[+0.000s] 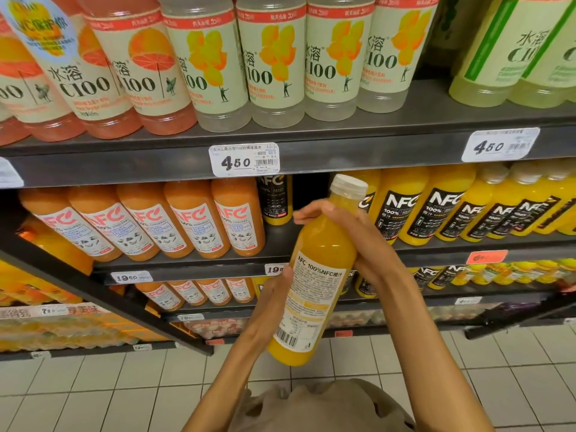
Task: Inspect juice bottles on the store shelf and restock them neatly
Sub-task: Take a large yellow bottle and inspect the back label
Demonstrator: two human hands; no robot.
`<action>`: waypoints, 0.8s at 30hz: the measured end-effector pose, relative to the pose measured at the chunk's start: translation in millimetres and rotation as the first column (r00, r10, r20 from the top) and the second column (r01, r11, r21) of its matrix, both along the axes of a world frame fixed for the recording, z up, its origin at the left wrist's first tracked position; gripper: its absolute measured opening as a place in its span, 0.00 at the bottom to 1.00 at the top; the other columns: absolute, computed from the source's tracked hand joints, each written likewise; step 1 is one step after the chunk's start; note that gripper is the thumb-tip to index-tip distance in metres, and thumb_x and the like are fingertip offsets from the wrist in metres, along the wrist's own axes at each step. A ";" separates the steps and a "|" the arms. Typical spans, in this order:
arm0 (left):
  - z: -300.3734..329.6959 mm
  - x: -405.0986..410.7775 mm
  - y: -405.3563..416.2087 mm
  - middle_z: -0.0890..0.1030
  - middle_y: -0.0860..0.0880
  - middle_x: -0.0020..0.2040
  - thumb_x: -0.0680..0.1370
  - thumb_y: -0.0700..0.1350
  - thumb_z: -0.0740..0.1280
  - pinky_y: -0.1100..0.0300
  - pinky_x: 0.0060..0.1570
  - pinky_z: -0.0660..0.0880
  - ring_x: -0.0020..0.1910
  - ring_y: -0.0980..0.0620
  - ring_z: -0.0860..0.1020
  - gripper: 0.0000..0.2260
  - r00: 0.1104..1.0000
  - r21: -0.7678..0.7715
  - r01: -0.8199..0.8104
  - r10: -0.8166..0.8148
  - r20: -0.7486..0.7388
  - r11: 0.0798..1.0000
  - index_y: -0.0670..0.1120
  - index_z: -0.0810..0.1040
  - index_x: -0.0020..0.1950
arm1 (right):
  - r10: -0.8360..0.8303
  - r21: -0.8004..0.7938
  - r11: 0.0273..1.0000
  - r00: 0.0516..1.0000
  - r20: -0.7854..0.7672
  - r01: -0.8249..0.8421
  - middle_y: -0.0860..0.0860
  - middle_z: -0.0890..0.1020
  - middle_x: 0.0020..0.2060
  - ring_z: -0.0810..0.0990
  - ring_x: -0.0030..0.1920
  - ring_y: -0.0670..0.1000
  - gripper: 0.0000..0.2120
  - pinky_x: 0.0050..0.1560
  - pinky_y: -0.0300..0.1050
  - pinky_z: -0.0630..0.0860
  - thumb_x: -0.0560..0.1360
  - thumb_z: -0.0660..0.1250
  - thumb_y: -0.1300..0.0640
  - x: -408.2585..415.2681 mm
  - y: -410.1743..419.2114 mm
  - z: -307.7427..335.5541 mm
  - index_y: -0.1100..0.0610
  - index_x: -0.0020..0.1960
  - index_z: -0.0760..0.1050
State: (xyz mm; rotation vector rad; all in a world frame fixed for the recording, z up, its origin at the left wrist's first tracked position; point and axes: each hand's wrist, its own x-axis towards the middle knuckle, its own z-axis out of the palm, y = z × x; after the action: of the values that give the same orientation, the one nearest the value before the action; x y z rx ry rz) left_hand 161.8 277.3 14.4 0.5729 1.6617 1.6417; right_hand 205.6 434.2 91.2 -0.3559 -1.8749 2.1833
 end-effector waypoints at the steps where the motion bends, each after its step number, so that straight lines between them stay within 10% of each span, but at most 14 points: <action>1: 1.6 1.5 0.6 0.83 0.60 0.52 0.65 0.76 0.57 0.67 0.47 0.77 0.53 0.57 0.81 0.24 1.000 0.011 -0.002 0.002 -0.004 1.000 0.66 0.80 0.51 | 0.021 0.007 1.000 0.999 -0.029 -0.021 0.55 0.84 0.51 0.82 0.53 0.53 0.11 0.51 0.49 0.79 0.73 0.65 0.48 0.4 -2.3 3.0 0.54 0.47 0.81; 9: 12.9 -13.4 8.3 0.83 0.65 0.42 0.57 0.80 0.57 0.73 0.38 0.75 0.46 0.63 0.81 0.35 0.995 -0.001 -0.068 0.068 -0.077 0.998 0.56 0.77 0.50 | 0.003 0.107 0.994 0.955 -0.297 0.031 0.50 0.85 0.42 0.83 0.46 0.52 0.02 0.46 0.45 0.79 0.68 0.69 0.52 11.0 -17.0 32.0 0.47 0.40 0.81; 16: 24.7 -9.6 17.2 0.77 0.76 0.39 0.71 0.73 0.46 0.77 0.37 0.73 0.43 0.75 0.77 0.14 0.983 -0.073 -0.165 0.158 -0.092 0.984 0.80 0.71 0.43 | -0.003 0.261 0.959 0.931 -0.366 0.106 0.46 0.84 0.39 0.84 0.46 0.51 0.02 0.49 0.46 0.79 0.67 0.69 0.53 11.9 -28.0 42.5 0.47 0.39 0.79; 20: 12.6 -33.0 32.2 0.78 0.46 0.53 0.83 0.51 0.47 0.58 0.54 0.71 0.56 0.48 0.75 0.19 0.937 -0.058 -0.310 0.315 0.147 0.949 0.46 0.71 0.64 | 0.024 0.362 0.925 0.932 -0.361 0.117 0.57 0.83 0.42 0.82 0.46 0.60 0.11 0.50 0.59 0.79 0.64 0.70 0.51 15.1 -30.9 46.6 0.55 0.43 0.76; 24: 11.5 -30.2 51.2 0.74 0.41 0.59 0.84 0.43 0.49 0.70 0.37 0.74 0.57 0.45 0.74 0.16 0.888 -0.076 -0.414 0.421 0.186 0.907 0.38 0.66 0.67 | 0.083 0.442 0.892 0.931 -0.357 0.090 0.59 0.82 0.45 0.82 0.47 0.60 0.14 0.50 0.59 0.78 0.64 0.71 0.52 16.3 -29.7 49.1 0.56 0.47 0.75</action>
State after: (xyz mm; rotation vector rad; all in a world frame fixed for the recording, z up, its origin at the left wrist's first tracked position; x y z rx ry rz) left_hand 131.6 328.5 25.8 0.0210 1.7394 1.8950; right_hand 221.9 404.5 140.3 0.1347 -2.0635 1.5872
